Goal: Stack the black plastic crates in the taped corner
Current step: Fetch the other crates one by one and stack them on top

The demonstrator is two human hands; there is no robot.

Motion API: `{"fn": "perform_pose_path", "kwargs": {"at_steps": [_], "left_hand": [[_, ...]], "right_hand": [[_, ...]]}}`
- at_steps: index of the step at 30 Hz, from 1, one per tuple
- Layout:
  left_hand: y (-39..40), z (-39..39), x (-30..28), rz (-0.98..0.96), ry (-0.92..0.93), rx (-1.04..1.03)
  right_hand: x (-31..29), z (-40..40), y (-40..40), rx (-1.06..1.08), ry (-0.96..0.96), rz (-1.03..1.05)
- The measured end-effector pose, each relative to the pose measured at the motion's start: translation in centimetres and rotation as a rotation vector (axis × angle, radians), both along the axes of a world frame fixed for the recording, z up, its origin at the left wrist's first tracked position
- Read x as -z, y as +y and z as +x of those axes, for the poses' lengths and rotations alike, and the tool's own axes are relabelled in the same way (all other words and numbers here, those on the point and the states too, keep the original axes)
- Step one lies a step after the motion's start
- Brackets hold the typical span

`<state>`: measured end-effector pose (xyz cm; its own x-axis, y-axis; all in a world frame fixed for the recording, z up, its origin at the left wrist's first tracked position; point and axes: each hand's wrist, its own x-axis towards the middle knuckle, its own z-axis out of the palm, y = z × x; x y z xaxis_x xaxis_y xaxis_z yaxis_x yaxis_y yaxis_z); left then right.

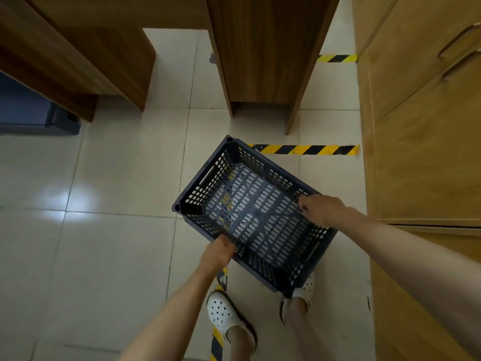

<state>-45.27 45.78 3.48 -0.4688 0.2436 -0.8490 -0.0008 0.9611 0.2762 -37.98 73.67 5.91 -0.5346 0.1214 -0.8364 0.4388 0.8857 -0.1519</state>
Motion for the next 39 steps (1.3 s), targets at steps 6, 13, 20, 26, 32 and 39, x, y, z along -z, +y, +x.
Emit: {"fn": "perform_pose_path", "kwargs": {"at_steps": [6,13,20,26,32,39], "left_hand": [[-0.2,-0.3,7.2,-0.001,0.018,-0.541],[-1.1,0.7,13.1,0.101,0.124,-1.119],[-1.4,2.8,15.2,0.124,-0.184,-1.215],[-3.4,0.9,12.7,0.011,0.039,-0.833],[-3.7,-3.4,6.7,-0.029,0.245,-0.565],[-4.6,-5.8,0.6,-0.012,0.42,-0.374]], "right_hand": [[7.9,-0.3,2.0,0.178,0.063,0.038],[14.3,-0.8,2.2,0.347,0.104,0.124],[16.4,0.3,3.8,0.551,0.112,0.042],[14.9,-0.1,2.8,0.616,0.089,0.054],[10.7,-0.7,2.1,0.5,0.052,0.038],[3.4,-1.6,1.6,0.404,-0.146,0.017]]}}
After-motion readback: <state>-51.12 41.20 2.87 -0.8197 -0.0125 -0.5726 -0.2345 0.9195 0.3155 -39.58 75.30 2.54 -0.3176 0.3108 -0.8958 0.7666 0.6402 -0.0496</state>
